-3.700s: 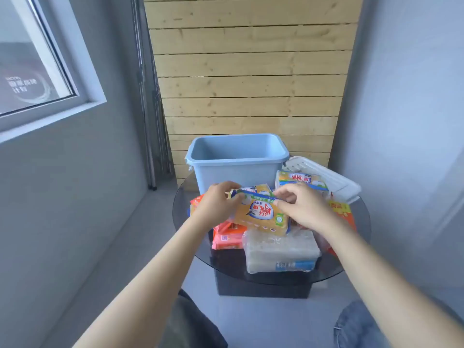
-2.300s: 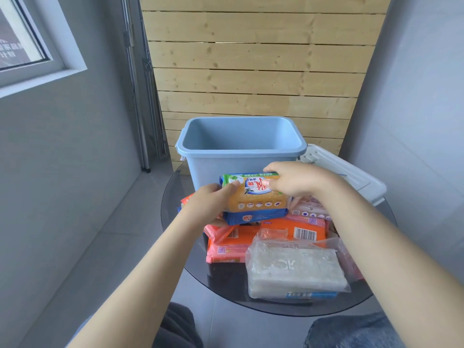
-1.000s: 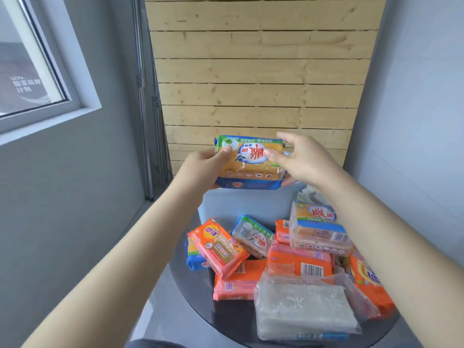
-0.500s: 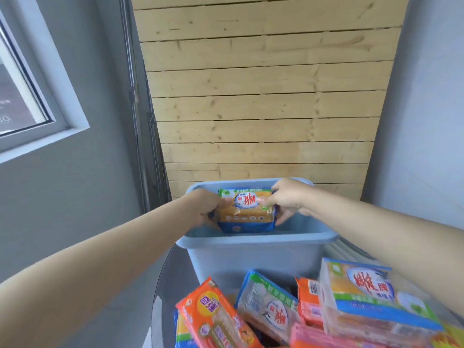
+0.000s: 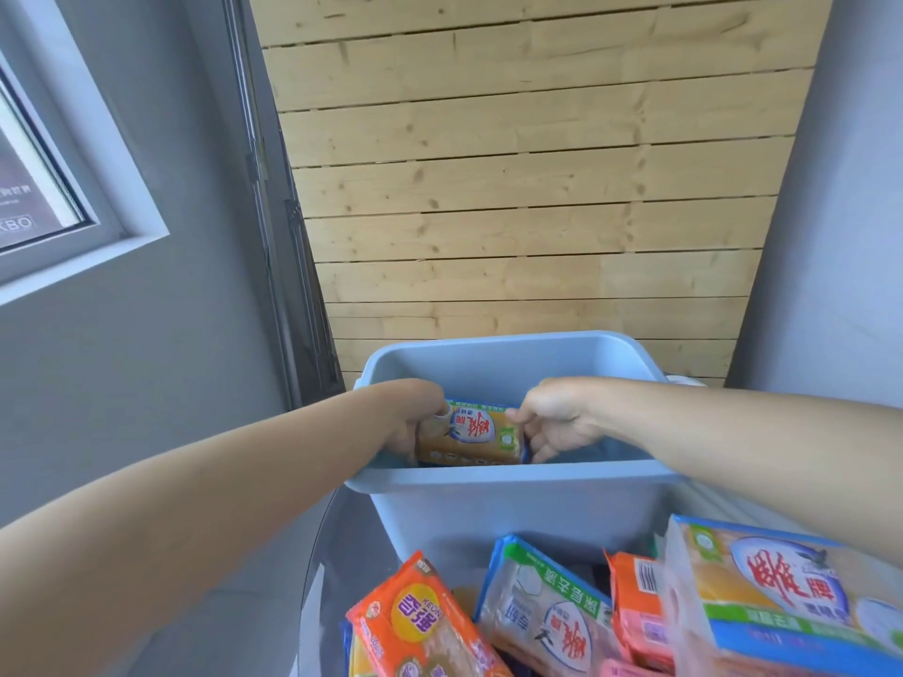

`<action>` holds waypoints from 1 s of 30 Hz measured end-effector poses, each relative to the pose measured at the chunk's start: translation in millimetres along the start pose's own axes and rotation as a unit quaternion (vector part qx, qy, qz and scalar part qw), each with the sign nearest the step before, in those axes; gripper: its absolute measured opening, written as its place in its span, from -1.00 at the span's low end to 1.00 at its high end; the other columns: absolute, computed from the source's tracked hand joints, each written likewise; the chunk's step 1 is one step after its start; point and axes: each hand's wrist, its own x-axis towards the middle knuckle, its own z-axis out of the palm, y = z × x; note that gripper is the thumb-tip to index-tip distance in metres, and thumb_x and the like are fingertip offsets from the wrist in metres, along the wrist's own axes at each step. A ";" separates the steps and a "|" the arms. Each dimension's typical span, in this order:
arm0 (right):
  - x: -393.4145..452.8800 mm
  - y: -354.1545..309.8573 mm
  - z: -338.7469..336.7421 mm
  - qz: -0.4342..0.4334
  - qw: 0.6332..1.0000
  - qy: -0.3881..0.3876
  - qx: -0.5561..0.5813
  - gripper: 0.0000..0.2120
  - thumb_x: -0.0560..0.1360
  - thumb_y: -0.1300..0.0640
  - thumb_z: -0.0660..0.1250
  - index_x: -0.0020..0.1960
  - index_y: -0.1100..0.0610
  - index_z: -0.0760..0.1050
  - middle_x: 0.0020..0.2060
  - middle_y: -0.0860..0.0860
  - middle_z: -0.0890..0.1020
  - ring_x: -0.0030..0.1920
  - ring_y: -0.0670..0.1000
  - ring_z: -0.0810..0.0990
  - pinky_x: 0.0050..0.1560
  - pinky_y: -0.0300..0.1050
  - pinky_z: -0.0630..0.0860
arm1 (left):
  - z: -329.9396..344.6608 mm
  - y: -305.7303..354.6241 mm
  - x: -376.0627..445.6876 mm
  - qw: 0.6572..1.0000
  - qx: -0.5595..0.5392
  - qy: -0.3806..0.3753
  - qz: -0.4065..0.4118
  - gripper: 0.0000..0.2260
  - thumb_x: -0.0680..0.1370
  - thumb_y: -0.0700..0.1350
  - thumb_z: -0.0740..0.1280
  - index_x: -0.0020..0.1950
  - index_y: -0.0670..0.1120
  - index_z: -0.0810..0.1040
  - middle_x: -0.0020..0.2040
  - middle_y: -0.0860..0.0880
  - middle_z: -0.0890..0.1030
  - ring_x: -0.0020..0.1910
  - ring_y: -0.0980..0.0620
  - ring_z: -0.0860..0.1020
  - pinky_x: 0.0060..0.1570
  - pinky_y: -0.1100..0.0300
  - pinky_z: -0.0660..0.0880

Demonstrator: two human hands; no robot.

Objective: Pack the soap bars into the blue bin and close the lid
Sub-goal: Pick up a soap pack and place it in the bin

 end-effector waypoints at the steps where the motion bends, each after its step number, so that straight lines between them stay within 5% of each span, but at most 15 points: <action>1: 0.7 0.7 -1.3 0.000 1.000 0.002 -0.001 -0.67 0.63 0.26 -0.04 0.34 0.30 0.27 0.23 0.32 0.49 0.33 0.26 0.41 0.25 0.14 0.32 | 1.7 -0.6 -2.2 1.000 0.013 -0.002 0.001 -0.72 0.65 -0.17 0.04 -0.13 -0.20 0.49 -0.46 -0.16 0.64 -0.49 -0.05 0.62 -0.37 0.11 0.56; 5: 2.7 1.5 -4.5 0.006 1.000 0.001 -0.011 -0.77 0.63 0.25 -0.02 -0.01 0.28 0.39 0.17 0.29 0.46 0.38 0.27 0.37 0.36 0.15 0.29 | 0.0 -3.2 -6.2 0.999 0.045 0.028 0.005 -0.78 0.62 -0.16 0.14 -0.13 -0.20 0.49 -0.25 -0.15 0.58 -0.37 -0.06 0.53 -0.23 0.12 0.46; 7: 3.5 1.9 -4.7 0.012 1.000 0.004 -0.010 -0.73 0.64 0.22 -0.03 0.10 0.30 0.42 0.21 0.29 0.46 0.38 0.26 0.36 0.36 0.12 0.28 | -1.0 -1.5 -10.2 0.996 0.052 0.070 0.031 -0.87 0.59 -0.15 0.18 -0.04 -0.20 0.47 -0.14 -0.15 0.48 -0.28 -0.08 0.42 -0.20 0.10 0.35; 10: 4.8 1.1 -3.5 0.037 0.999 0.007 -0.014 -0.66 0.64 0.14 -0.04 0.23 0.30 0.39 0.37 0.26 0.39 0.40 0.25 0.34 0.37 0.12 0.28 | -0.4 2.2 -9.7 0.980 0.118 0.128 0.100 -0.82 0.57 -0.10 0.22 -0.23 -0.09 0.40 -0.20 -0.05 0.40 -0.16 -0.08 0.39 -0.09 0.10 0.36; 13: 7.4 2.0 -3.2 0.044 0.999 0.004 0.007 -0.64 0.64 0.06 -0.06 -0.04 0.27 0.40 0.13 0.27 0.53 0.22 0.26 0.50 0.34 0.15 0.30 | -2.4 4.1 -4.1 0.979 0.125 0.088 0.132 -0.84 0.57 -0.15 0.22 -0.21 -0.11 0.35 -0.25 -0.07 0.38 -0.17 -0.04 0.39 -0.10 0.16 0.42; 15: 9.5 2.5 -2.0 0.028 0.999 -0.008 0.033 -0.60 0.64 0.01 -0.08 0.06 0.27 0.40 0.01 0.27 0.55 -0.02 0.22 0.55 0.31 0.15 0.33 | -3.8 0.8 -2.3 0.979 0.136 0.086 0.124 -0.87 0.56 -0.17 0.18 -0.19 -0.12 0.34 -0.29 -0.10 0.35 -0.21 -0.05 0.34 -0.19 0.18 0.36; 18: 11.7 2.1 -0.1 0.011 0.998 -0.042 0.050 -0.57 0.63 -0.03 -0.10 0.22 0.27 0.34 0.15 0.29 0.51 -0.04 0.21 0.52 0.18 0.14 0.36 | -8.1 -1.3 2.5 0.972 0.176 0.095 0.121 -0.87 0.54 -0.15 0.21 -0.20 -0.12 0.40 -0.24 -0.11 0.38 -0.26 -0.04 0.33 -0.19 0.17 0.30; 21: 13.2 1.8 0.4 0.012 0.997 -0.062 0.035 -0.56 0.62 -0.05 -0.10 0.23 0.24 0.34 -0.02 0.23 0.54 -0.07 0.19 0.53 0.07 0.07 0.43 | -10.9 -2.3 6.3 0.971 0.194 0.082 0.118 -0.78 0.54 -0.09 0.24 -0.27 -0.15 0.46 -0.25 -0.09 0.49 -0.25 -0.02 0.44 -0.16 0.18 0.43; 24: 12.7 3.2 0.5 0.010 0.996 -0.083 0.010 -0.45 0.61 -0.12 -0.13 0.40 0.22 0.26 0.12 0.22 0.53 0.08 0.19 0.51 0.09 0.01 0.43 | -10.7 -4.8 5.0 0.976 0.169 0.068 0.119 -0.70 0.53 0.07 0.26 -0.06 -0.17 0.56 -0.06 -0.07 0.61 -0.01 -0.03 0.56 0.26 0.05 0.46; 27: 8.9 5.1 4.8 0.005 0.993 -0.116 -0.016 -0.41 0.60 -0.17 -0.18 0.46 0.16 0.19 0.40 0.19 0.37 0.34 0.15 0.38 0.33 0.00 0.30 | -11.2 -4.4 5.6 0.977 0.148 0.085 0.124 -0.73 0.54 0.06 0.25 -0.25 -0.10 0.45 -0.28 -0.05 0.44 -0.21 -0.02 0.41 0.09 0.10 0.45; 30: 7.6 4.3 5.4 0.008 0.993 -0.107 -0.049 -0.37 0.58 -0.20 -0.24 0.48 0.15 0.15 0.45 0.18 0.31 0.43 0.14 0.31 0.39 -0.03 0.25 | -11.3 -6.1 4.6 0.982 0.116 0.087 0.123 -0.76 0.54 0.01 0.26 -0.26 -0.10 0.43 -0.31 -0.04 0.41 -0.20 -0.01 0.38 0.11 0.11 0.46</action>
